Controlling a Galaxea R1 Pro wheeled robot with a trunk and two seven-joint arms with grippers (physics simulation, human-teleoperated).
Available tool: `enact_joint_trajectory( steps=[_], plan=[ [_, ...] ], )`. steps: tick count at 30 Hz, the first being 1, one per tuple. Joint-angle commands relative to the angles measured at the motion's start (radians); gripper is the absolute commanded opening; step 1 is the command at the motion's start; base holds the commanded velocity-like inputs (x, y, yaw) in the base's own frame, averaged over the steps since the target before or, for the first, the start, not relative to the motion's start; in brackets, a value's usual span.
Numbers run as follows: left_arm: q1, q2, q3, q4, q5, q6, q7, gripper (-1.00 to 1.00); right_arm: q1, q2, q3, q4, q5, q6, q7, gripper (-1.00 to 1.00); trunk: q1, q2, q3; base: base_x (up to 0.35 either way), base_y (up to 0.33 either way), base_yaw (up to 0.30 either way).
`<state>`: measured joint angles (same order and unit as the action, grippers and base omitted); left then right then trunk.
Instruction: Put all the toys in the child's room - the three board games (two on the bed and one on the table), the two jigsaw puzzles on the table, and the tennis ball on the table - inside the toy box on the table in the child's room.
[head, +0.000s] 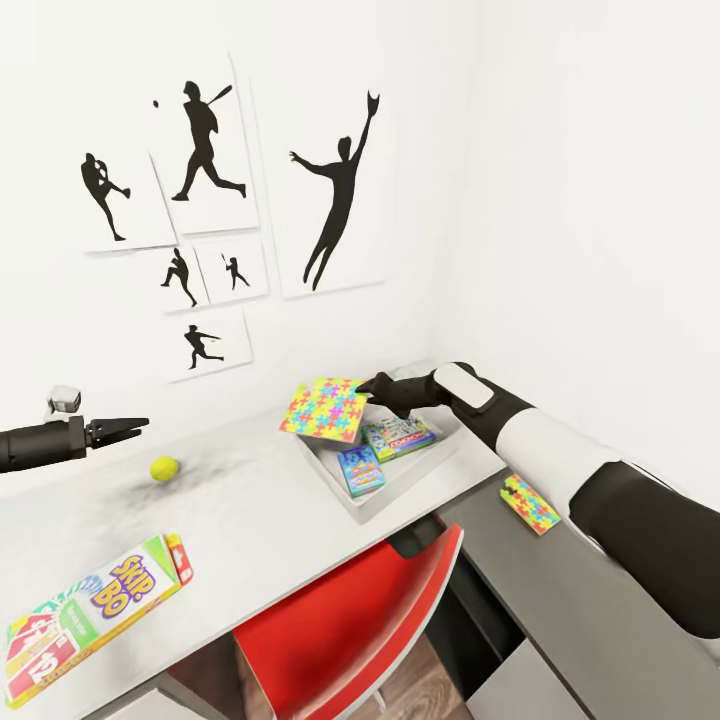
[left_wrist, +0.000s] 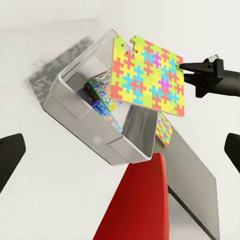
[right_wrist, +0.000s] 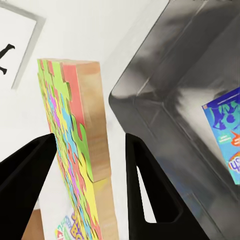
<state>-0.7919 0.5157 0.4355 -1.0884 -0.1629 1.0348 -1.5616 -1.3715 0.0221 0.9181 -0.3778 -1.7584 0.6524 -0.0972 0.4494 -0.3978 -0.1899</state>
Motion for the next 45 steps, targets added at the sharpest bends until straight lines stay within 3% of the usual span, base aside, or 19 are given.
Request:
enact_joint_trajectory(
  steps=[1, 9, 15, 29, 45],
  plan=[
    [-0.001, 0.0, 0.001, -0.001, -0.01, 0.01, -0.009, 1.0, -0.001, 0.0, 0.004, -0.001, -0.01, 0.0, -0.009, -1.0, 0.001, -0.002, -0.002, 0.001, 0.001, 0.0],
    [-0.001, 0.0, 0.002, -0.001, -0.01, 0.01, -0.009, 1.0, -0.009, 0.002, 0.003, 0.01, 0.001, 0.002, -0.018, -1.0, 0.001, -0.002, -0.002, 0.0, 0.0, 0.0],
    [-0.001, 0.0, 0.002, -0.001, -0.01, 0.01, -0.009, 1.0, -0.016, -0.011, 0.002, 0.038, 0.002, -0.007, -0.024, -1.0, 0.001, -0.002, -0.002, 0.0, 0.0, 0.0],
    [-0.001, 0.0, 0.002, -0.001, -0.009, 0.01, -0.009, 1.0, -0.001, -0.03, 0.005, 0.088, 0.003, -0.157, -0.025, -1.0, 0.001, -0.002, -0.002, 0.0, 0.0, 0.0],
    [-0.001, 0.0, 0.002, -0.001, -0.009, 0.01, -0.009, 1.0, 0.011, -0.028, 0.008, 0.089, 0.001, -0.231, -0.025, -1.0, 0.001, -0.002, -0.002, 0.0, 0.0, 0.0]
  ],
)
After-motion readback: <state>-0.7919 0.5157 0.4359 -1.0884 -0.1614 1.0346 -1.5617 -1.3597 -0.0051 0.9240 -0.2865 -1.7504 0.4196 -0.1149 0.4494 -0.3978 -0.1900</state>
